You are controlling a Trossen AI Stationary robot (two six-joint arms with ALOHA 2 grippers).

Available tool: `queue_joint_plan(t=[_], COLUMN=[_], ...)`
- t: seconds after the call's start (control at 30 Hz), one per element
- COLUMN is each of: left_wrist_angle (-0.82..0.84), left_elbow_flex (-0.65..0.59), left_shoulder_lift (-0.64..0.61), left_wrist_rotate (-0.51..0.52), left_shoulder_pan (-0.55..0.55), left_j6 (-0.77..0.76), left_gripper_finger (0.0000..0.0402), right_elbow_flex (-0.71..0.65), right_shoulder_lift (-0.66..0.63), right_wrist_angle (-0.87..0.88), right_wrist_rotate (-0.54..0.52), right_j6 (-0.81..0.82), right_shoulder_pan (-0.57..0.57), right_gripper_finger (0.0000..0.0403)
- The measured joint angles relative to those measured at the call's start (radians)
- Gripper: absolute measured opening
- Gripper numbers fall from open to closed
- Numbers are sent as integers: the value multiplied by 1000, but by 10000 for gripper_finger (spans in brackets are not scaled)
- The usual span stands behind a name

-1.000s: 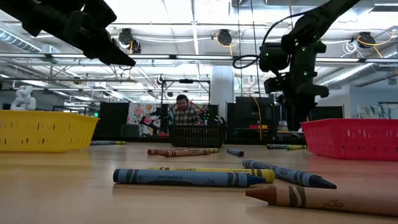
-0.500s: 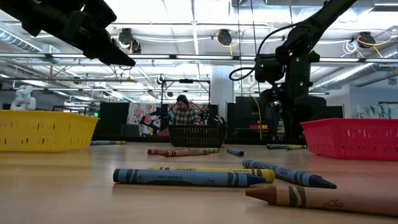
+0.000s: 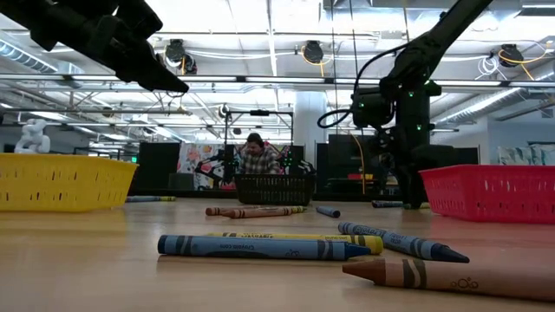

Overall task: Sort crayons
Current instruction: Put the green crayon into the red bin

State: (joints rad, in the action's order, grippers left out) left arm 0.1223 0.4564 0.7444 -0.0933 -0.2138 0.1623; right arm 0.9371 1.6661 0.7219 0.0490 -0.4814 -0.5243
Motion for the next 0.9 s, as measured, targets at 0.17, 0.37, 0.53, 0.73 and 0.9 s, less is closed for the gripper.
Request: queue_joint_plan(t=[0.17,0.37,0.53,0.73,0.9], left_wrist_angle=[0,0,0,0,0], left_elbow_flex=[0,0,0,0,0], left_shoulder_lift=[0,0,0,0,0], left_wrist_rotate=[0,0,0,0,0], left_shoulder_pan=[0,0,0,0,0], left_j6=[0,0,0,0,0], left_gripper_finger=[82,82,82,82,82], right_elbow_flex=[0,0,0,0,0], right_shoulder_lift=[0,0,0,0,0], right_wrist_angle=[-1,-3,-1,0,0], right_wrist_rotate=[2,1,3,5,5], right_j6=[23,24,24,24,24], right_shoulder_pan=[0,0,0,0,0], right_gripper_finger=[116,63,13,7,3])
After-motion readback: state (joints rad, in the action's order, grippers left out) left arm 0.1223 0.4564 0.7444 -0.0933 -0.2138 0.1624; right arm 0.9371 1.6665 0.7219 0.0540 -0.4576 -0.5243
